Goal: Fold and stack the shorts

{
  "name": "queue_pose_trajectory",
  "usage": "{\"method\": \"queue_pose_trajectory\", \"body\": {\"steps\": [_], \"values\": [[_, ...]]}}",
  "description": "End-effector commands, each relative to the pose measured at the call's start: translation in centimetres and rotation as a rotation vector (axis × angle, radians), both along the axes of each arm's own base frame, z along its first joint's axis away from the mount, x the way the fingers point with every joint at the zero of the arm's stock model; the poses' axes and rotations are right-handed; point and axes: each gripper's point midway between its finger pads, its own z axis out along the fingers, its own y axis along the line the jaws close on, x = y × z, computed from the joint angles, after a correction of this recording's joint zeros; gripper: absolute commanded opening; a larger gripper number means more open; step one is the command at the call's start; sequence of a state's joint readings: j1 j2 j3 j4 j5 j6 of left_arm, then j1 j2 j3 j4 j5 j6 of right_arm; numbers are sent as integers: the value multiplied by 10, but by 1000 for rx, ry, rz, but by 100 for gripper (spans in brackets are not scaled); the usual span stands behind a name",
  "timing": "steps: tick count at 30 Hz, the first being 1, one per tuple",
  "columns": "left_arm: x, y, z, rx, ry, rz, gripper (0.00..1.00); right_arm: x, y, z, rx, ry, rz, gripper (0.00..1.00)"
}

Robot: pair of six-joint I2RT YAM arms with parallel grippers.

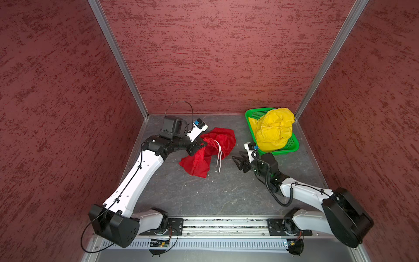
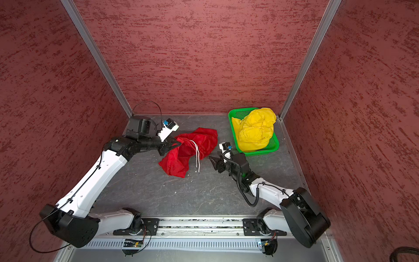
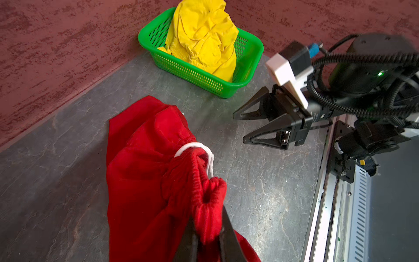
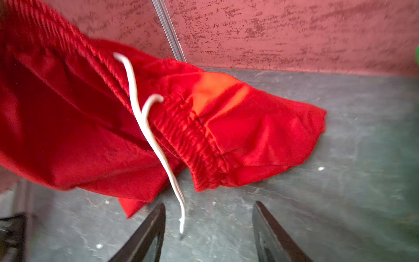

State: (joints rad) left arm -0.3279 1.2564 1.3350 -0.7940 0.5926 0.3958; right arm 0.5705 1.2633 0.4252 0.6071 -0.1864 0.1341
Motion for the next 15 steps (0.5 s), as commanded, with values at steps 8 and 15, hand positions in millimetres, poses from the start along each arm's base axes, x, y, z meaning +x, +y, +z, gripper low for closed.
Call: {"method": "queue_pose_trajectory", "body": {"steps": [8, 15], "values": [[-2, 3, 49, -129, 23, 36, 1, 14, 14, -14, -395, -460, -4, 65], [0, 3, 62, -159, 43, 51, 1, 10, 40, -7, -404, -679, -37, 77]]}}
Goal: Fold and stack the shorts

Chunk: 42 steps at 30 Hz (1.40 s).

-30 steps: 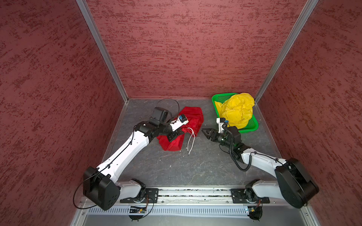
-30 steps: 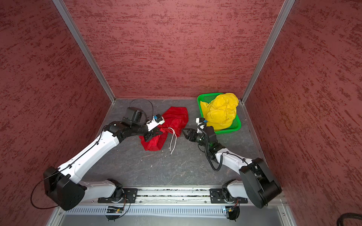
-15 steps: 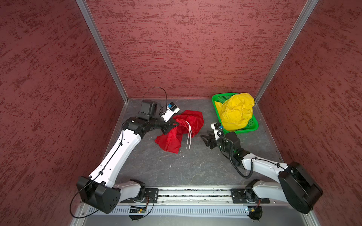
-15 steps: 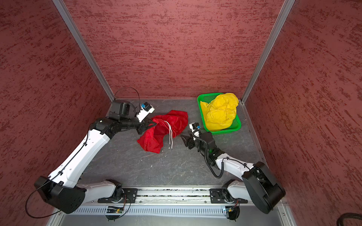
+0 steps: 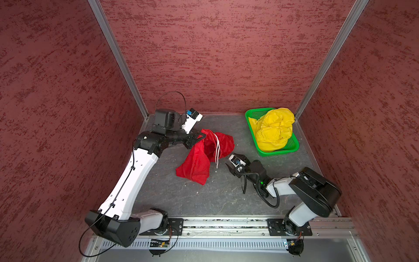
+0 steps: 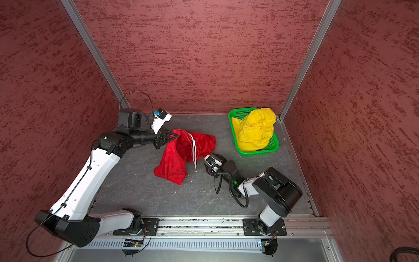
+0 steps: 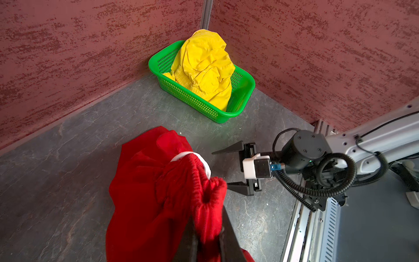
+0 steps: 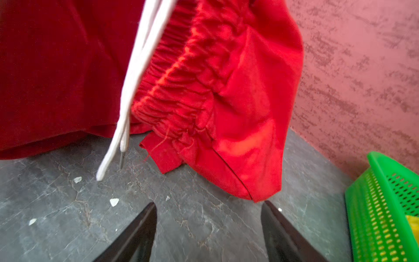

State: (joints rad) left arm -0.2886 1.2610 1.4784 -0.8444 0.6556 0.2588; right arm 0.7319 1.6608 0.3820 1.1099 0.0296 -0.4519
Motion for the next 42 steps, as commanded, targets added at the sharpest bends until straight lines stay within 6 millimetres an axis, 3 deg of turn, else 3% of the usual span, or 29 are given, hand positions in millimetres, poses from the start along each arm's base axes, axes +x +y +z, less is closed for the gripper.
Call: {"method": "queue_pose_trajectory", "body": {"steps": [1, 5, 12, 23, 32, 33, 36, 42], "values": [[0, -3, 11, -41, 16, -12, 1, 7, 6, 41, 33, -252, -47, 78], [-2, -4, 15, -57, 22, -20, 1, 16, 20, 37, 6, -284, -91, 80], [-4, -7, 15, -83, 40, -33, 2, 34, 21, 46, 38, -326, -216, 84], [-4, -12, 23, -137, 58, -45, 2, 56, 42, 48, 5, -348, -226, 88], [1, -8, 24, -153, 69, -18, 2, 63, 46, 40, -13, -322, -234, 89], [2, -6, 23, -150, 73, -11, 2, 62, 45, 41, -10, -323, -238, 86], [8, 1, 15, -122, 79, 31, 2, 55, 35, 51, 26, -330, -239, 61], [14, 14, -1, -87, 96, 86, 2, 43, 23, 65, 69, -286, -173, 34]]}}
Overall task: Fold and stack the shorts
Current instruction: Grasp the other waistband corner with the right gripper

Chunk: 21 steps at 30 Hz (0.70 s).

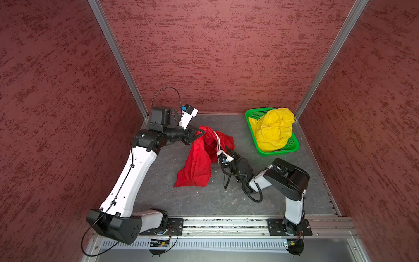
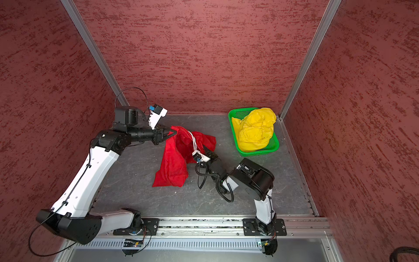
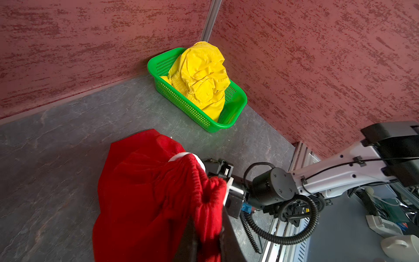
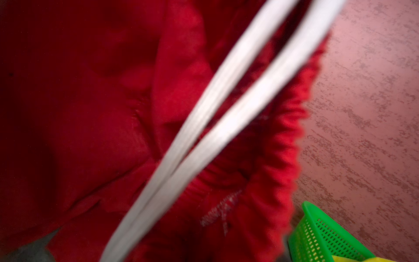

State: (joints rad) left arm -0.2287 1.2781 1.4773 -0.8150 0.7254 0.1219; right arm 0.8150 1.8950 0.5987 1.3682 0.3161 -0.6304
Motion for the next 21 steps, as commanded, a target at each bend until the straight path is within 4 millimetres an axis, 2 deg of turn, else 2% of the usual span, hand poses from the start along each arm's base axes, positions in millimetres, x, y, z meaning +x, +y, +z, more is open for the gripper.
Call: {"method": "queue_pose_trajectory", "body": {"steps": [1, 5, 11, 16, 21], "values": [[4, 8, -5, 21, -6, 28, 2, -5, -7, 26, 88, 9, 52, 28], [6, 18, -8, 39, -5, 61, 3, -11, -12, 36, 115, 59, 127, 18], [10, 34, -11, 55, -10, 118, 2, -12, -18, 45, 131, 158, 213, 15], [7, 34, -14, 55, -9, 111, 3, -7, -20, 44, 140, 227, 256, 10], [8, 41, -22, 96, -9, 142, 3, -6, -33, 56, 194, 263, 293, 12]]}}
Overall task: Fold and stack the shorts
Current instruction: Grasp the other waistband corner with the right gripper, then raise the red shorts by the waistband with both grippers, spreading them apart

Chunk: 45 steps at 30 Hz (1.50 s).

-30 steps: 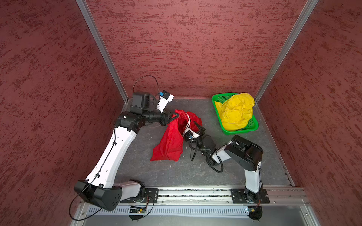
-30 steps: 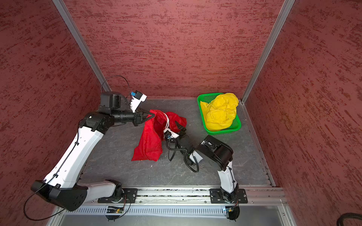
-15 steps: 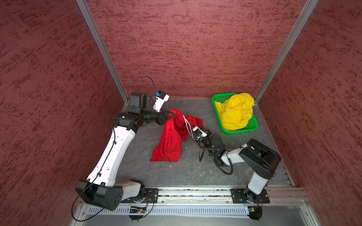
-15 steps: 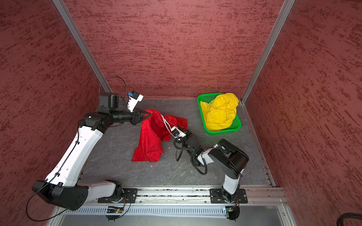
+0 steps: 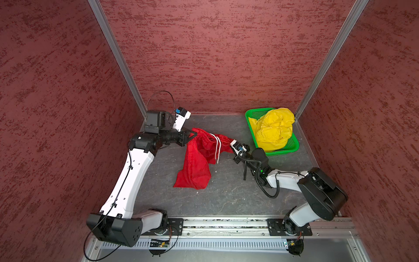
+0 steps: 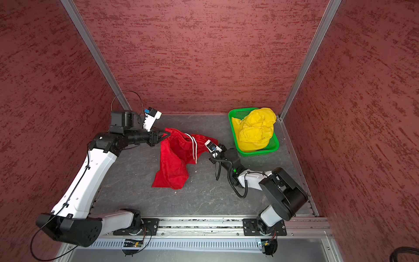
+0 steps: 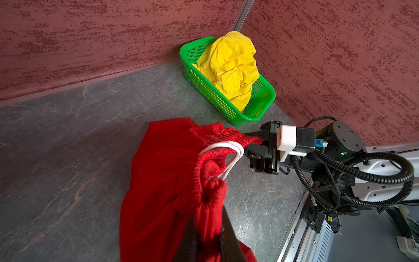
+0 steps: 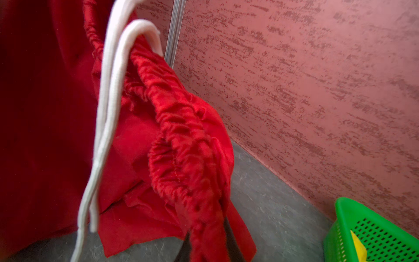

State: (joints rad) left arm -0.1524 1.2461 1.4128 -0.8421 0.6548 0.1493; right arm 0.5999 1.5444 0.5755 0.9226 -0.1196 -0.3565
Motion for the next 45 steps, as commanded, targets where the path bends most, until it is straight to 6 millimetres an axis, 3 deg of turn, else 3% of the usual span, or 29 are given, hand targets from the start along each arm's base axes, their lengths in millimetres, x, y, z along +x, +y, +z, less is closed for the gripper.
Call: {"method": "queue_pose_trajectory", "body": {"steps": [1, 2, 5, 8, 13, 18, 21, 26, 31, 38, 42, 45], "values": [[-1, 9, 2, 43, -41, 29, 3, -5, -2, 24, 56, 22, 71, 12], [-1, 11, 2, 55, -48, 38, 3, -6, -4, 24, 50, 34, 83, 10], [-4, 14, 7, 76, -78, 41, 2, -16, -9, 51, 46, 38, 138, 0], [-10, 14, 22, 83, -129, 28, 2, -26, -19, 86, 50, 28, 156, 0], [-29, 15, 67, 82, -270, 25, 2, -47, -37, 163, 26, -18, 146, 0], [-62, 20, 121, 63, -443, 37, 2, -80, -58, 238, 16, -62, 127, 0], [-78, 27, 142, 61, -521, 67, 1, -100, -67, 273, 41, -74, 129, 0], [-79, 35, 149, 85, -564, 111, 0, -112, -76, 302, 79, -56, 115, 0], [-46, 38, 146, 117, -553, 155, 0, -72, -66, 296, 39, 17, 59, 0], [32, 58, 136, 220, -545, 247, 0, 33, -23, 278, -7, 66, 30, 0], [55, 70, 164, 298, -631, 287, 0, 89, 4, 296, 79, 56, 100, 0], [40, 69, 199, 308, -743, 273, 0, 107, 21, 318, 127, 5, 197, 0]]}}
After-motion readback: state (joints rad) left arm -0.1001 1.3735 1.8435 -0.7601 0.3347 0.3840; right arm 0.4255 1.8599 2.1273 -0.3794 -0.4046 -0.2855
